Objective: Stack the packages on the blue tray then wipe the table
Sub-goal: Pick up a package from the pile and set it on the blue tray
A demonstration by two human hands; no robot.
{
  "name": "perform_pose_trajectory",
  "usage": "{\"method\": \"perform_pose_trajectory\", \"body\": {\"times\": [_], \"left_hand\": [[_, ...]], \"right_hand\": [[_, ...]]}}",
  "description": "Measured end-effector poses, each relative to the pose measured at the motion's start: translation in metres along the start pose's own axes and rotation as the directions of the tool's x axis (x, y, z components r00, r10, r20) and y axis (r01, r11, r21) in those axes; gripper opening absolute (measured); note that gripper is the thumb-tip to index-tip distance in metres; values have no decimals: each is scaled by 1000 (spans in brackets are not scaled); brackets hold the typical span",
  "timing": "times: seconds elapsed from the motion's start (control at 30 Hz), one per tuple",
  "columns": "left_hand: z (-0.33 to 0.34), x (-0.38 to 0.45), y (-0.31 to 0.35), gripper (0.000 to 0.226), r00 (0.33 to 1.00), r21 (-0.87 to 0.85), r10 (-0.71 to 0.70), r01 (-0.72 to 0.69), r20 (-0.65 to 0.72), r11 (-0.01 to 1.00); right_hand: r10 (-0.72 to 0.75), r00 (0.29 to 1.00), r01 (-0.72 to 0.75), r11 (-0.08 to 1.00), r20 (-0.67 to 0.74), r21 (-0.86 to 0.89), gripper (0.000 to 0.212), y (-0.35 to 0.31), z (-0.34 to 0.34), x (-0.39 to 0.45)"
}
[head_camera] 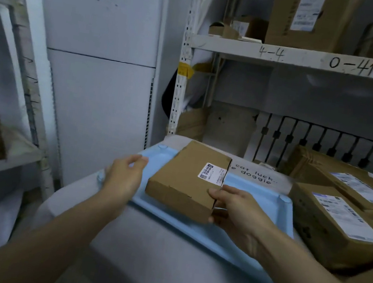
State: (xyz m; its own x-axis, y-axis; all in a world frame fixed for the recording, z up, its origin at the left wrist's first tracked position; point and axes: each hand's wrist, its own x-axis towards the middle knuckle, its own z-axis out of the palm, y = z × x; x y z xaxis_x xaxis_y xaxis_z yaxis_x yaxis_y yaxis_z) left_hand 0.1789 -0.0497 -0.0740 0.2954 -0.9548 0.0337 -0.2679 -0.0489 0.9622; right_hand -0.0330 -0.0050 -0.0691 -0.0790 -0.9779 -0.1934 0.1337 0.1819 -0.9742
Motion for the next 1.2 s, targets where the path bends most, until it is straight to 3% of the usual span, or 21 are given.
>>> {"method": "perform_pose_trajectory", "body": {"times": [0.1,0.23,0.37,0.77,1.0,1.2], "left_hand": [[-13,21,-20,57,988,136,-80,98,-133,986],[-12,36,-39,60,973,58,-187,196,-139,979],[-13,40,-44,57,965,-1,-202,205,-168,979],[-14,32,-49,53,982,97,-126,141,-140,985],[-16,27,-49,63,992,223,-95,112,-84,968],[-7,33,-40,66,988,310,-102,134,-119,941]], "right_hand": [[22,1000,-22,999,11,-32,25,6,20,17],[38,999,-37,997,10,-71,21,13,47,37],[53,998,-51,996,28,-74,19,20,69,50],[20,999,-23,990,-28,-137,7,23,84,59],[127,989,-125,992,82,-34,28,16,72,39],[123,988,-108,982,96,-153,12,9,35,11]]}}
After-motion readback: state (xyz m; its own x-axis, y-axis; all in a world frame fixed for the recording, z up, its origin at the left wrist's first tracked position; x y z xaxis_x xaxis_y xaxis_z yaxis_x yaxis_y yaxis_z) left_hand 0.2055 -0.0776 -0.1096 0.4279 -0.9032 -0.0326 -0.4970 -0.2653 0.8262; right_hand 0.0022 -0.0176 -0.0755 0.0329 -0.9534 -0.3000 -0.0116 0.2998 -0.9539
